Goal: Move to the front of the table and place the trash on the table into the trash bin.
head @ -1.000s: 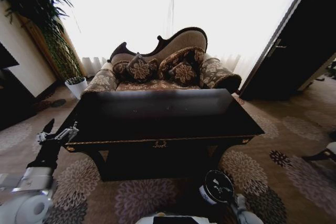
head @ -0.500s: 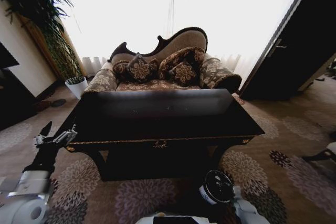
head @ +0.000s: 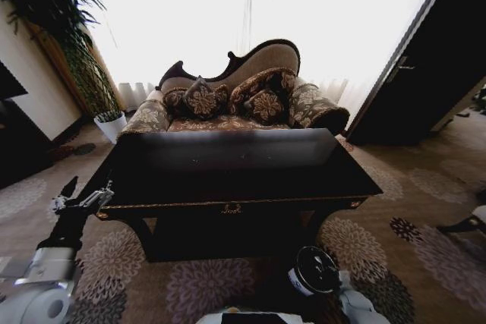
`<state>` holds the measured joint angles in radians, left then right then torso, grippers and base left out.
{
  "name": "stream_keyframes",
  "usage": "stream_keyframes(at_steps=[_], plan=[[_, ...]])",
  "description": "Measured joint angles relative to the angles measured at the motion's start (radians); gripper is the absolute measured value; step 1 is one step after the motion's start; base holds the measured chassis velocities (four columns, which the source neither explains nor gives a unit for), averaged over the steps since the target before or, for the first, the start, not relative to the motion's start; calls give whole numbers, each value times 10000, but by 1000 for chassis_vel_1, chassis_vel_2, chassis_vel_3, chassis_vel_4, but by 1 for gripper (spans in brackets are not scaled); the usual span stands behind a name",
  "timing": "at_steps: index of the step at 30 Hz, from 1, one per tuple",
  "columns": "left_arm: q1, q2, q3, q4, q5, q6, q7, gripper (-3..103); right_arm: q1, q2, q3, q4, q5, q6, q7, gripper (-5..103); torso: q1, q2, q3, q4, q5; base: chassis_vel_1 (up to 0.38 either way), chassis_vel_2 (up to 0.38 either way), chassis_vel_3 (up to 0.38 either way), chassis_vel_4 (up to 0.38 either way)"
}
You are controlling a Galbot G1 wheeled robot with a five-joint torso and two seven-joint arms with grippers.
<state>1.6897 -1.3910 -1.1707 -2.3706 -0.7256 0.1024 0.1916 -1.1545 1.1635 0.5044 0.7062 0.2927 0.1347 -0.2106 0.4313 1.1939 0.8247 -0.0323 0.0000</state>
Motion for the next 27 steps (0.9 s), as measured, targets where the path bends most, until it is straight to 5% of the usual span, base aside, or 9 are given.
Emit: stream_keyframes(at_steps=[10, 11, 14, 17, 27], plan=[[19, 49, -20, -41, -47, -8, 1, 100, -317, -58, 277, 541, 332, -5, -90, 65, 0, 0, 0, -1, 1, 0, 0, 0, 0], [16, 77, -48, -41, -87, -10, 1, 100, -492, -139, 337, 899, 628, -12, -158, 76, 0, 0, -1, 2, 2, 0, 0, 0, 0], [5, 98, -62, -41, -119, -11, 1, 100, -592, -208, 373, 1074, 683, -3, -224, 76, 0, 0, 0, 2, 0, 0, 0, 0, 0], [-81, 104, -32, -43, -189, -10, -5, 100, -1162, -583, 626, 2043, 749, 147, -418, 96, 0, 0, -1, 1, 0, 0, 0, 0, 0], [-300, 104, 180, -31, -267, 2, -16, 100, -2629, -992, 1503, 4250, 714, 15, -441, 100, -1, 0, -2, 2, 2, 0, 0, 0, 0]])
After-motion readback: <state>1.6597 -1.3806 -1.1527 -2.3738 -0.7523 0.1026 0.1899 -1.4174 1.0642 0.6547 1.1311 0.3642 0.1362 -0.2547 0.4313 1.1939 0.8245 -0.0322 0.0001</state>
